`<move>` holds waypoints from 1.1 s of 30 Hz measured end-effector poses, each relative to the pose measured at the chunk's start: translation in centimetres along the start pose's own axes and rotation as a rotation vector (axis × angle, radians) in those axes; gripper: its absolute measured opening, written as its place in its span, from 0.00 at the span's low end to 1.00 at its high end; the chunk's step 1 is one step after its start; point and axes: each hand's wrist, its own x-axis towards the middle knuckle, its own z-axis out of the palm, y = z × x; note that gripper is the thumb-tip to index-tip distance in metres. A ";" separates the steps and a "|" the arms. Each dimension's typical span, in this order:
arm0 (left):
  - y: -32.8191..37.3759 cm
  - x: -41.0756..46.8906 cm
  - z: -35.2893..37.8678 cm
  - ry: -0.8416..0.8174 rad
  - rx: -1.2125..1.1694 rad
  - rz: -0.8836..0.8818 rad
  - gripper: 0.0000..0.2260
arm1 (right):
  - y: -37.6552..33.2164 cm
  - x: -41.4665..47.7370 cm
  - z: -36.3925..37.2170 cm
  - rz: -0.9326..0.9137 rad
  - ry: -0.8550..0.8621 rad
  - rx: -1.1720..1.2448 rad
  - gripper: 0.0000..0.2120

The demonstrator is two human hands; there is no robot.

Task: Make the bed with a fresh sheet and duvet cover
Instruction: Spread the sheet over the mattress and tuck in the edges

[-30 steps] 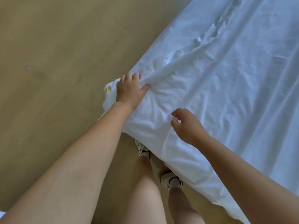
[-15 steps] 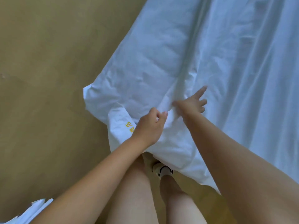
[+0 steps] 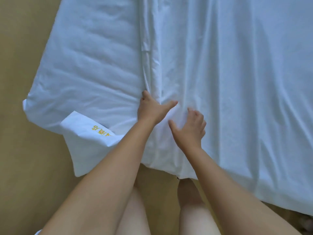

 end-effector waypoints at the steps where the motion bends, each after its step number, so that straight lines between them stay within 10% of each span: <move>1: 0.5 -0.8 1.8 -0.022 -0.012 -0.001 0.39 | 2.7 0.1 -1.0 0.045 0.027 -0.005 0.37; 11: 9.5 -10.6 24.4 -0.414 -0.066 0.103 0.30 | 20.5 -0.8 -8.6 0.242 0.033 0.167 0.31; 16: 5.3 -8.9 19.5 0.090 0.399 0.153 0.35 | 20.4 0.9 -9.4 0.326 0.021 0.161 0.34; 20: 3.1 -8.0 16.7 0.106 0.209 0.139 0.28 | 19.1 3.2 -9.0 0.292 0.029 0.196 0.07; 25: 7.0 -8.6 18.8 -0.211 -0.305 0.097 0.28 | 19.2 3.0 -10.0 0.243 0.077 0.344 0.16; 33: 9.7 -11.0 26.1 -0.379 -0.341 0.020 0.32 | 22.8 1.6 -14.3 0.268 0.265 0.577 0.15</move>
